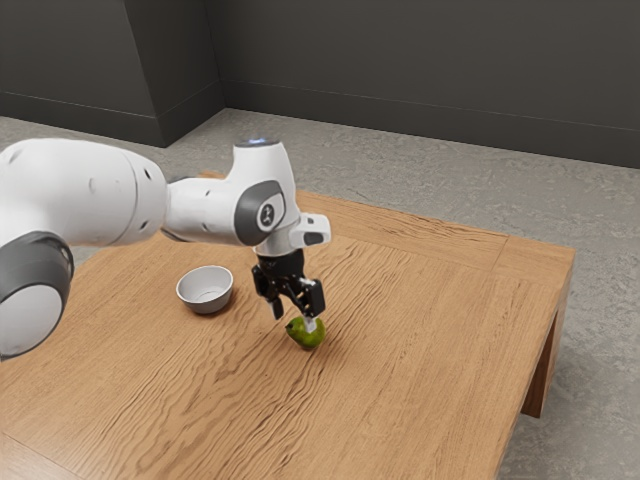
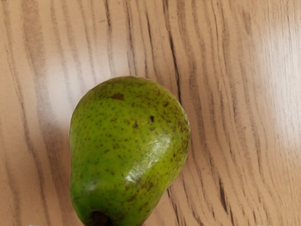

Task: Place the pear in the bowl.

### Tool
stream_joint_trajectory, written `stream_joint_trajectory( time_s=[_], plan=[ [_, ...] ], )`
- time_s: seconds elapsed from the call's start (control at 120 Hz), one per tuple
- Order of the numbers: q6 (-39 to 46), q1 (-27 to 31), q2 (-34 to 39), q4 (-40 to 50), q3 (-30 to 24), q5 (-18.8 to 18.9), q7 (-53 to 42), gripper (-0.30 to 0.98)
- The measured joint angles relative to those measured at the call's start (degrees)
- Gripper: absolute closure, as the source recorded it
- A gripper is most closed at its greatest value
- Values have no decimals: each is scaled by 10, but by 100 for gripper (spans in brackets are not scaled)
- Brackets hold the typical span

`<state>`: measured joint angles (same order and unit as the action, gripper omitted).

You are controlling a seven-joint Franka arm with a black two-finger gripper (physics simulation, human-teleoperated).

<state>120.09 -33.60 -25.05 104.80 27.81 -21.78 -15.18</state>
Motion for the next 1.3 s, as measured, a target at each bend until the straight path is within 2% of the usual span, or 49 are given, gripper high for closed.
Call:
stream_joint_trajectory(
  time_s=[0.383, 0.658, 0.9, 1.192, 1.3],
  plan=[
    [53, 0, -41, -5, -1, -35, -32, 13],
    [75, 4, -57, -7, -3, -45, -46, 14],
    [81, 4, -63, -11, -3, -50, -53, 29],
    [84, 4, -71, -13, -3, -52, -55, 39],
    [85, 4, -65, -13, -2, -49, -52, 49]
  ],
)
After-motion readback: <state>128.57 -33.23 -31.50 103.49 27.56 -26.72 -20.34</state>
